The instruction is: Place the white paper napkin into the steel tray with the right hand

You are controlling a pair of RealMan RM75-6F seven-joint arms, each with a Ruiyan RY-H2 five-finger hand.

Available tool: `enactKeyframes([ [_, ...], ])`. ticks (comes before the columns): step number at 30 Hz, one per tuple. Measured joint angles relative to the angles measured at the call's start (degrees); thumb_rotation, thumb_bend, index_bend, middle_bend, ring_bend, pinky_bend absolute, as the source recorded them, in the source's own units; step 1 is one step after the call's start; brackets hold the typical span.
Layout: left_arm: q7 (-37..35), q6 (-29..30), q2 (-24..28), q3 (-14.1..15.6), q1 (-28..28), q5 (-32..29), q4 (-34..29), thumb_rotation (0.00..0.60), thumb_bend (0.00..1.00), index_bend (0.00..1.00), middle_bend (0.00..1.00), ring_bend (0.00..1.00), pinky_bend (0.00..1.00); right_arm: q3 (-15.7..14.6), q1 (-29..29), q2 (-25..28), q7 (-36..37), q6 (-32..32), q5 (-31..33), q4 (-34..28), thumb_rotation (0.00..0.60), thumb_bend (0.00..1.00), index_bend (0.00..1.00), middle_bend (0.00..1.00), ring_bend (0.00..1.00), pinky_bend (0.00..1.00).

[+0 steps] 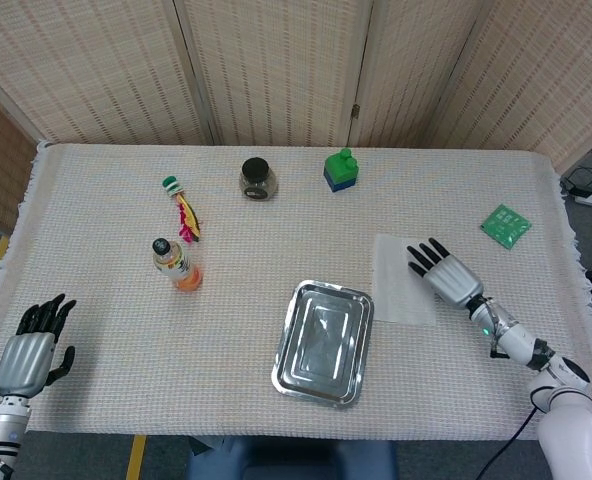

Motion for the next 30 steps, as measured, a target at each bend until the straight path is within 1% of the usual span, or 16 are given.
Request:
enactKeyframes([
  [4, 0.2, 0.0, -0.1, 0.0, 0.0, -0.1, 0.0, 0.600, 0.58, 0.00, 0.00, 0.00, 0.00, -1.4, 0.7, 0.2, 0.8, -0.2, -1.1, -0.1, 0.600, 0.36, 0.13, 0.00, 0.00, 0.00],
  [15, 0.1, 0.3, -0.1, 0.0, 0.0, 0.0, 0.1, 0.600, 0.58, 0.00, 0.00, 0.00, 0.00, -2.3, 1.8, -0.3, -0.5, -2.7, -1.1, -0.4, 0.600, 0.36, 0.14, 0.00, 0.00, 0.00],
  [16, 0.1, 0.4, -0.1, 0.0, 0.0, 0.1, 0.1, 0.600, 0.58, 0.00, 0.00, 0.00, 0.00, -2.3, 1.8, -0.2, -0.7, -2.9, -1.1, -0.4, 0.600, 0.36, 0.15, 0.00, 0.00, 0.00],
  [18, 0.0, 0.5, -0.1, 0.0, 0.1, 0.2, 0.1, 0.600, 0.58, 0.00, 0.00, 0.00, 0.00, -2.2, 1.9, -0.2, -1.4, -3.2, -0.8, -0.7, 0.600, 0.36, 0.23, 0.00, 0.00, 0.00],
  [25, -0.2, 0.9, -0.1, 0.0, 0.2, 0.5, 0.1, 0.600, 0.58, 0.00, 0.00, 0.00, 0.00, -1.6, 1.8, -0.2, -3.6, -3.5, 0.2, -1.4, 0.600, 0.36, 0.41, 0.00, 0.00, 0.00],
  [30, -0.3, 0.7, -0.1, 0.1, 0.1, 0.4, 0.3, 0.600, 0.58, 0.00, 0.00, 0.00, 0.00, -1.0, 1.4, -0.4, -4.7, -3.0, 1.1, -1.5, 0.600, 0.36, 0.52, 0.01, 0.00, 0.00],
])
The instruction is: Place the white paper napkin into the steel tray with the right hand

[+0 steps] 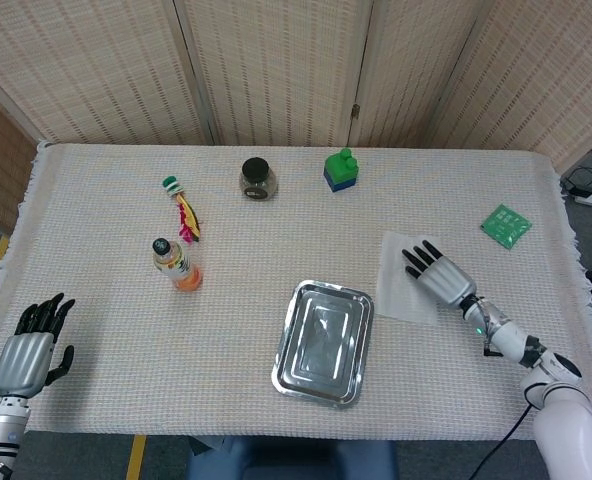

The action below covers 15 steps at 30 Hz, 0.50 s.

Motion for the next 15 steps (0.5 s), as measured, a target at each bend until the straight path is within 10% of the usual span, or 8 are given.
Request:
enactKeyframes([
  [15, -0.3, 0.5, -0.2, 0.1, 0.0, 0.7, 0.6, 0.600, 0.58, 0.00, 0.00, 0.00, 0.00, 0.8, -0.7, -1.1, -0.5, 1.7, 1.1, 1.5, 0.600, 0.36, 0.71, 0.12, 0.00, 0.00],
])
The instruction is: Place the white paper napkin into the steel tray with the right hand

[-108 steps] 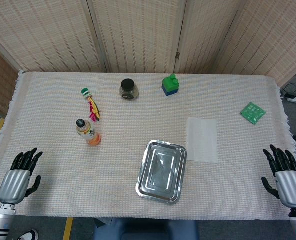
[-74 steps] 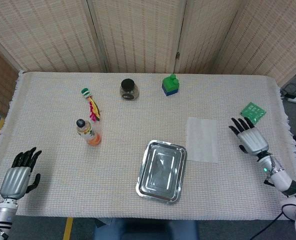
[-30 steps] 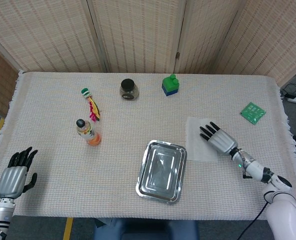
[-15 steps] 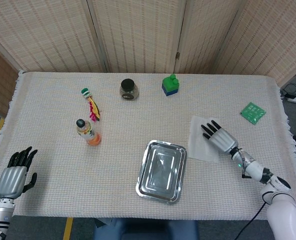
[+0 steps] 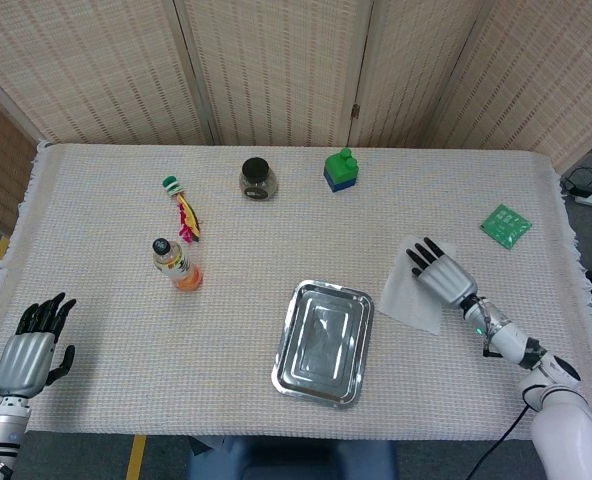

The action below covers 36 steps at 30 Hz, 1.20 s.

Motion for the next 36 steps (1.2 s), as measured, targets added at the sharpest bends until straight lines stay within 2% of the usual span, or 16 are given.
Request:
enactKeyframes([
  [22, -0.4, 1.7, -0.6, 0.1, 0.1, 1.9, 1.4, 0.600, 0.58, 0.00, 0.00, 0.00, 0.00, 0.9, -1.3, -1.1, 2.6, 3.2, 1.1, 2.1, 0.600, 0.38, 0.72, 0.14, 0.00, 0.00],
  [25, -0.4, 2.3, -0.8, 0.1, 0.2, 2.4, 1.8, 0.600, 0.58, 0.00, 0.00, 0.00, 0.00, 1.0, -1.4, -1.5, 3.7, 3.9, 1.2, 2.4, 0.600, 0.49, 0.72, 0.16, 0.02, 0.00],
  [27, -0.3, 2.9, -1.0, 0.1, 0.3, 2.6, 2.4, 0.600, 0.58, 0.00, 0.00, 0.00, 0.00, 1.1, -1.5, -1.7, 5.2, 4.8, 1.2, 2.6, 0.600, 0.61, 0.72, 0.22, 0.07, 0.00],
  [30, -0.2, 3.4, -1.2, -0.1, 0.4, 2.7, 2.8, 0.600, 0.58, 0.00, 0.00, 0.00, 0.00, 1.3, -1.6, -2.1, 7.9, 6.1, 1.3, 3.0, 0.600, 0.73, 0.72, 0.24, 0.09, 0.00],
  [36, -0.3, 3.3, -1.4, -0.1, 0.4, 2.8, 3.0, 0.600, 0.58, 0.00, 0.00, 0.00, 0.00, 1.2, -1.7, -2.6, 10.2, 7.3, 1.1, 4.7, 0.600, 0.75, 0.72, 0.24, 0.09, 0.00],
])
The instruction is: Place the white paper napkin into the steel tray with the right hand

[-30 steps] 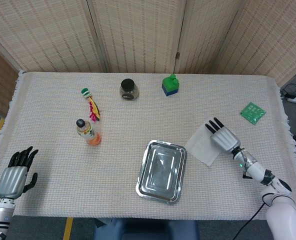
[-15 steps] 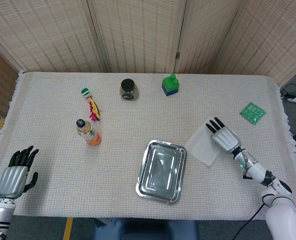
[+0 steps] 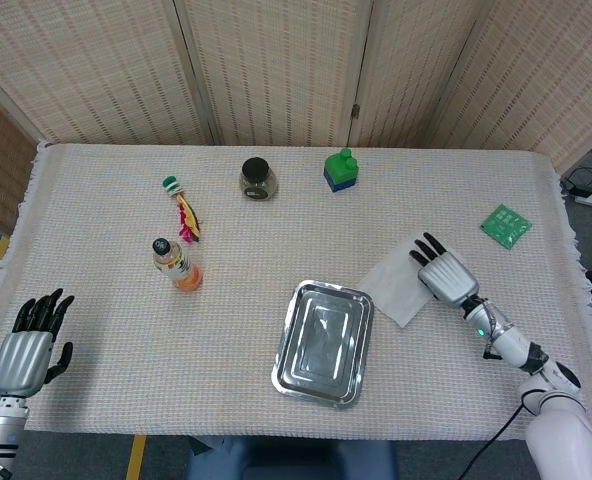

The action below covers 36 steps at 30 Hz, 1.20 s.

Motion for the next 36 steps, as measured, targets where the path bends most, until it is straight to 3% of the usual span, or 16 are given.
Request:
enactKeyframes([
  [6, 0.2, 0.0, -0.1, 0.0, 0.0, 0.0, 0.0, 0.600, 0.58, 0.00, 0.00, 0.00, 0.00, 0.4, -0.3, 0.2, 0.8, 2.5, 0.2, 0.3, 0.600, 0.75, 0.72, 0.24, 0.09, 0.00],
  [19, 0.5, 0.2, -0.1, 0.1, 0.1, 0.2, -0.3, 0.600, 0.58, 0.00, 0.00, 0.00, 0.00, 2.5, -0.7, 1.5, 5.1, 14.2, 1.1, -1.2, 0.600, 0.75, 0.72, 0.25, 0.10, 0.00],
  [28, 0.8, 0.1, -0.2, 0.1, 0.1, 0.1, -0.4, 0.600, 0.58, 0.00, 0.00, 0.00, 0.00, 4.0, -0.7, 2.6, 8.6, 21.8, 1.4, -4.4, 0.600, 0.75, 0.72, 0.26, 0.11, 0.00],
  [36, 1.2, -0.1, -0.3, 0.1, 0.1, -0.1, -0.4, 0.600, 0.58, 0.00, 0.00, 0.00, 0.00, 5.1, -0.7, 3.3, 14.0, 26.6, 1.4, -10.8, 0.600, 0.75, 0.72, 0.26, 0.11, 0.00],
])
